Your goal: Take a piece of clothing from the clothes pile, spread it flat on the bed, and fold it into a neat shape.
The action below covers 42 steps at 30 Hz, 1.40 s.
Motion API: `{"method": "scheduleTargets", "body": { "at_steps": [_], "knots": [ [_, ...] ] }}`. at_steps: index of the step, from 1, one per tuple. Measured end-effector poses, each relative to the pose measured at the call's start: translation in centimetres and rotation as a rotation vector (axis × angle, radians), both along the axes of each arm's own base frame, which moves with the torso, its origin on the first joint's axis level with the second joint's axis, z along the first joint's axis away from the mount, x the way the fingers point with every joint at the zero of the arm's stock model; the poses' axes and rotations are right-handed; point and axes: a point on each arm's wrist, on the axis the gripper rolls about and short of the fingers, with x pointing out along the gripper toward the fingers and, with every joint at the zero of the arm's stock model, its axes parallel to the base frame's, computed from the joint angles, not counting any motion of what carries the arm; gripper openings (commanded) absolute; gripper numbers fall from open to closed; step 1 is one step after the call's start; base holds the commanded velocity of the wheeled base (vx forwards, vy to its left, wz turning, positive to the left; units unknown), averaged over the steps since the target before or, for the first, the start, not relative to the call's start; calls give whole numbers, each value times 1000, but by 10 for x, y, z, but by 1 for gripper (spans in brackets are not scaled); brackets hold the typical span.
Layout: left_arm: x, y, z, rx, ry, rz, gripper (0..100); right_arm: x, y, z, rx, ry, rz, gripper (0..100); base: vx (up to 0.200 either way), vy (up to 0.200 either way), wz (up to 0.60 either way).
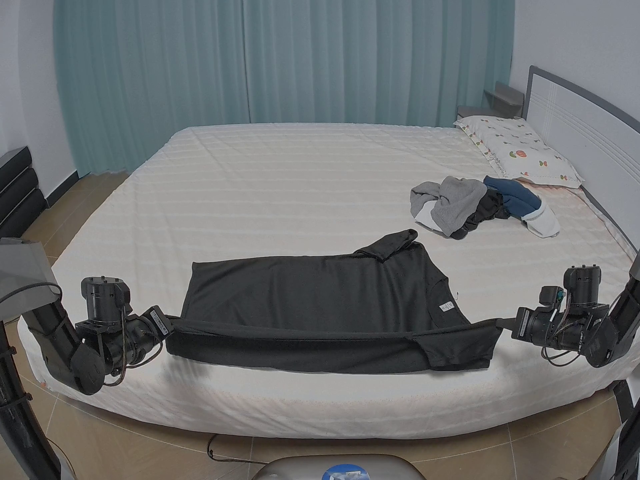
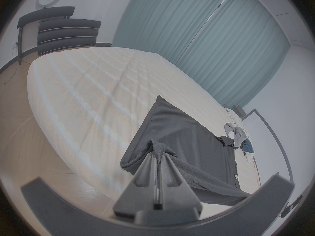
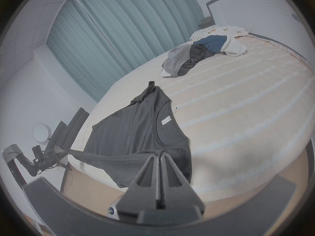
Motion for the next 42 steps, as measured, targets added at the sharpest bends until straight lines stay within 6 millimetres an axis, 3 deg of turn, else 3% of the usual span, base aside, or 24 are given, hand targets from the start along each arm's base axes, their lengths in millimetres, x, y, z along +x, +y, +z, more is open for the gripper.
{"method": "scheduleTargets", "body": {
  "at_steps": [12, 23, 29, 42],
  "knots": [
    [17, -1, -5, -32, -15, 33, 0, 28, 7, -6, 61, -8, -25, 0, 0, 0, 0],
    [20, -3, -9, -33, 19, 33, 0, 25, 7, -9, 66, 13, -29, 0, 0, 0, 0],
    [28, -3, -14, -34, 18, 34, 0, 37, 6, -12, 66, 3, -33, 0, 0, 0, 0],
    [57, -4, -38, -26, 29, 49, 0, 65, 8, -39, 73, 6, -30, 0, 0, 0, 0]
  ]
}}
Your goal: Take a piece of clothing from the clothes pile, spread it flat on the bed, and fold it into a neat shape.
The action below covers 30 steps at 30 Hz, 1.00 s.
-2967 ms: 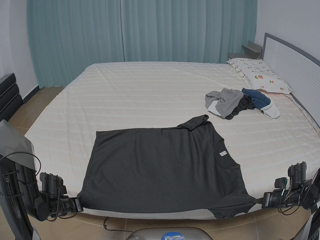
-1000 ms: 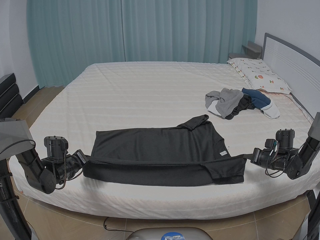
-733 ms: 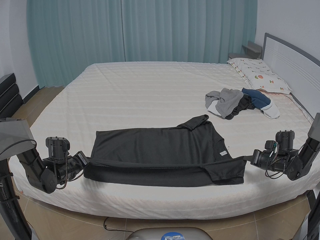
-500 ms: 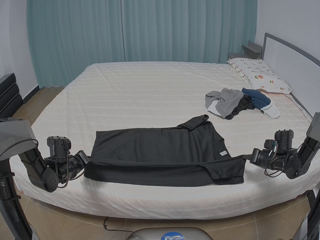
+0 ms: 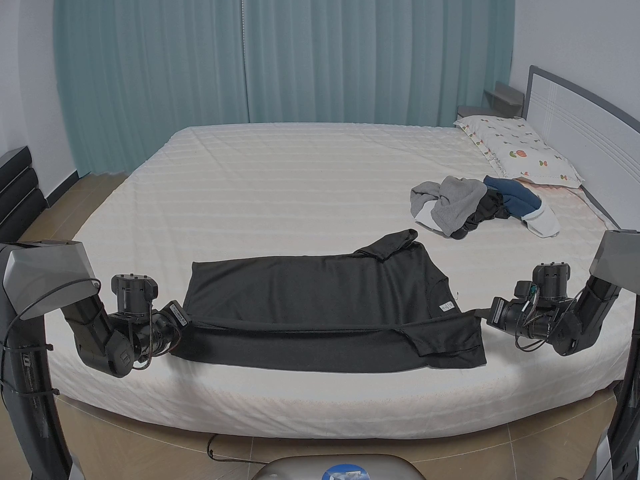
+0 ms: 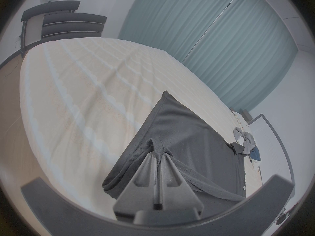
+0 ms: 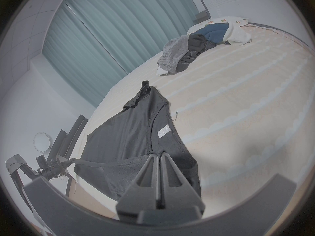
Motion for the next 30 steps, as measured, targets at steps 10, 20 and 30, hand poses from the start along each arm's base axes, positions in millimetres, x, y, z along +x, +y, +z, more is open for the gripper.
{"method": "scheduleTargets", "body": {
  "at_steps": [10, 20, 30],
  "knots": [
    [14, 0, -8, -34, -11, 56, 0, 13, 1, -13, 37, -34, -22, 0, 0, 0, 0],
    [18, 0, -13, -39, -10, 60, 0, 18, 1, -24, 59, -19, -43, 100, 0, 0, 0],
    [22, 0, -17, -53, -7, 71, 100, 18, 1, -32, 101, 17, -66, 100, 0, 0, 0]
  ]
}}
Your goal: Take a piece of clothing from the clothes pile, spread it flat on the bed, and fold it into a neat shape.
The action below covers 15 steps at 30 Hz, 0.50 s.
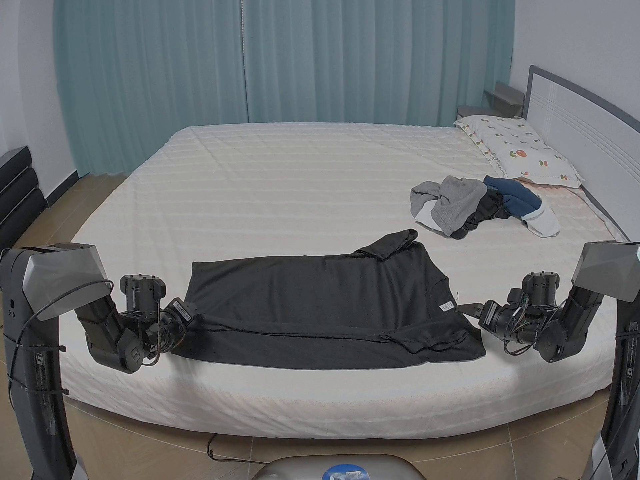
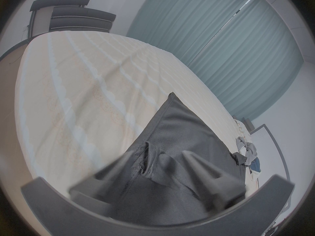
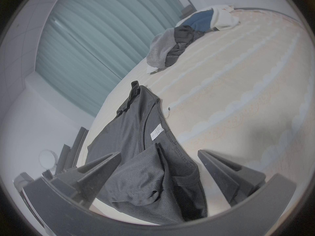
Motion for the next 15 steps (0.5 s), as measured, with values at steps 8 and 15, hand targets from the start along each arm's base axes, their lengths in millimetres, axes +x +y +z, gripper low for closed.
{"method": "scheduleTargets", "body": {
  "at_steps": [8, 15],
  "knots": [
    [-1, 4, 3, -30, -5, 28, 100, -1, 0, 5, 154, 46, -85, 100, 0, 0, 0],
    [-9, 20, 19, -155, -25, 92, 100, 0, -3, 9, 221, 32, -123, 100, 86, 0, 0]
  ]
}}
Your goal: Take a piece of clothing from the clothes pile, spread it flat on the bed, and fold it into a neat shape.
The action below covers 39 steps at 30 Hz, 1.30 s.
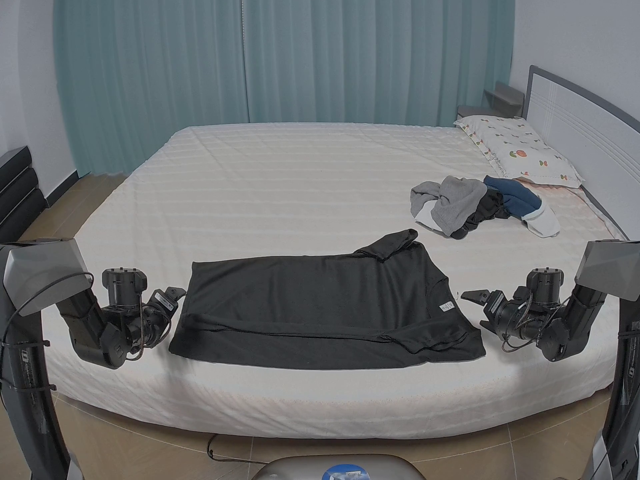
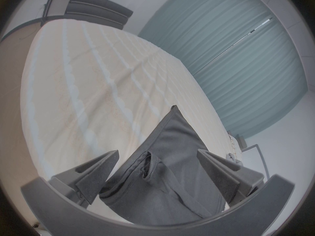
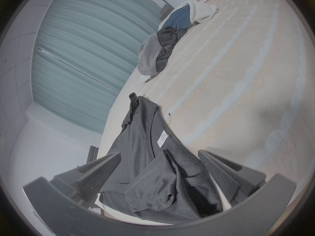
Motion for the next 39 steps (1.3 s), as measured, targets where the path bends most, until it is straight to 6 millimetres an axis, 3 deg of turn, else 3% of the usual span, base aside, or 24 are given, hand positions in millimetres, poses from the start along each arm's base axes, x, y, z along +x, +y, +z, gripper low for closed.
{"method": "scheduleTargets", "body": {
  "at_steps": [6, 18, 30, 39],
  "knots": [
    [-13, 5, 3, -43, 22, -31, 100, -1, -1, -1, 18, 6, 9, 100, 200, 0, 0],
    [-29, 4, 1, -44, 56, -37, 100, -2, -1, -6, 22, 21, 16, 100, 0, 0, 0],
    [-41, 0, 9, -46, 64, -48, 100, -6, 0, -3, 22, 4, 17, 100, 0, -200, 0],
    [-46, -4, 18, -38, 44, -64, 100, -9, 0, -4, 17, -1, 14, 100, 0, 0, 0]
  ]
}}
